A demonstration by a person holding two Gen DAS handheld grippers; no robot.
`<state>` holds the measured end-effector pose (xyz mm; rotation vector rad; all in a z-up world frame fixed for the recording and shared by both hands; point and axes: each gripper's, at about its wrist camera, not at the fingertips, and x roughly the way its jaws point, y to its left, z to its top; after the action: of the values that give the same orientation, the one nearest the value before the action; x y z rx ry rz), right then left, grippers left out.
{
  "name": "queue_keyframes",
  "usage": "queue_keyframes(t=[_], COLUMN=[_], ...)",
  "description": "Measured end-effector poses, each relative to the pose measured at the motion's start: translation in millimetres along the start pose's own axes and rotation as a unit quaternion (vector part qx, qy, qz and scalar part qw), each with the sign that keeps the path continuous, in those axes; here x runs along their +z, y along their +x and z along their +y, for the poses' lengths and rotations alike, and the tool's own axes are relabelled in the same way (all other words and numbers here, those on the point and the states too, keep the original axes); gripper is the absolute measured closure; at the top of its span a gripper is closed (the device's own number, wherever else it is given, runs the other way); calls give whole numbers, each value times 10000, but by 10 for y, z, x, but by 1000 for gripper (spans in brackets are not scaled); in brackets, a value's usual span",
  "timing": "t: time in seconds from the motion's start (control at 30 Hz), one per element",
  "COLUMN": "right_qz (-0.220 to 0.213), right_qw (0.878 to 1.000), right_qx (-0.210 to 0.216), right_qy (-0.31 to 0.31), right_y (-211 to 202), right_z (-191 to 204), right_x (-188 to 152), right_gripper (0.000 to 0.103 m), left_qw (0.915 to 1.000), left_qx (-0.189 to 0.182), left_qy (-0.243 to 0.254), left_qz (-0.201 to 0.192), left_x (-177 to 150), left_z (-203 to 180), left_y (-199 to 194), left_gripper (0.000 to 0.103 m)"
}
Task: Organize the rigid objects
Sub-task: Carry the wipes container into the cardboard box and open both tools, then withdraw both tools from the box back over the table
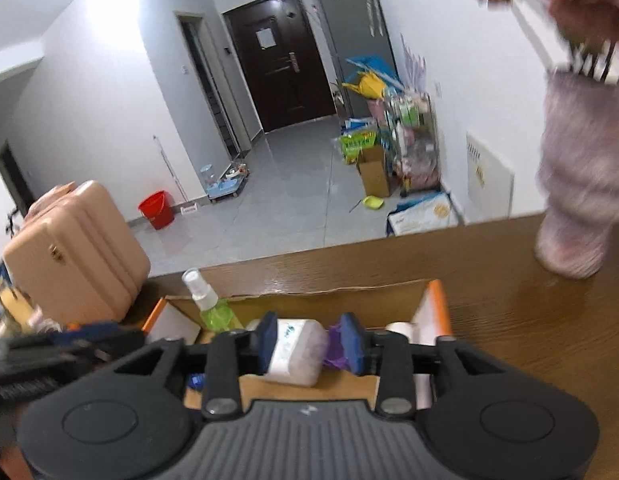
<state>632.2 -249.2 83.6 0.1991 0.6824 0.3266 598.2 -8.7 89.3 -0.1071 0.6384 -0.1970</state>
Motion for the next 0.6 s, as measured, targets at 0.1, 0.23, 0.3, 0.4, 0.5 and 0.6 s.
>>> queue_keyframes(t=[0.1,0.23,0.3,0.4,0.5,0.6], right_qz=[-46,-110,-130,-253,-497,-742], right_qw=[9990,9982,9983,9970,9948,9917], right_qx=[-172,-185,-114,-126,-42,128], right_qy=[-416,-558,-552,-723,-883,-1038], right_y=[-431,-941,-1171,-1496,-1871,-2177], right_z=[36,13,30,128,268,406], right_x=[-21,-185,-281,-480,-808,-1184], right_gripper=[62,47,46,42,34,25], left_qw=[9992,9979,9978,9964,9963,9973], left_qx=[221,367,340,424,449,125], left_qy=[299,452,454,550,485,428], left_qz=[-165,-284,-333,-479,-552,-578], left_x=[-11,-150,-242,-420,-679,-1017], left_z=[-33,-87,-94,-171,-214,-199], left_y=[-418,-1001,-1246,-1585,-1911,-2233], left_gripper=[36,28,25,19,10,6])
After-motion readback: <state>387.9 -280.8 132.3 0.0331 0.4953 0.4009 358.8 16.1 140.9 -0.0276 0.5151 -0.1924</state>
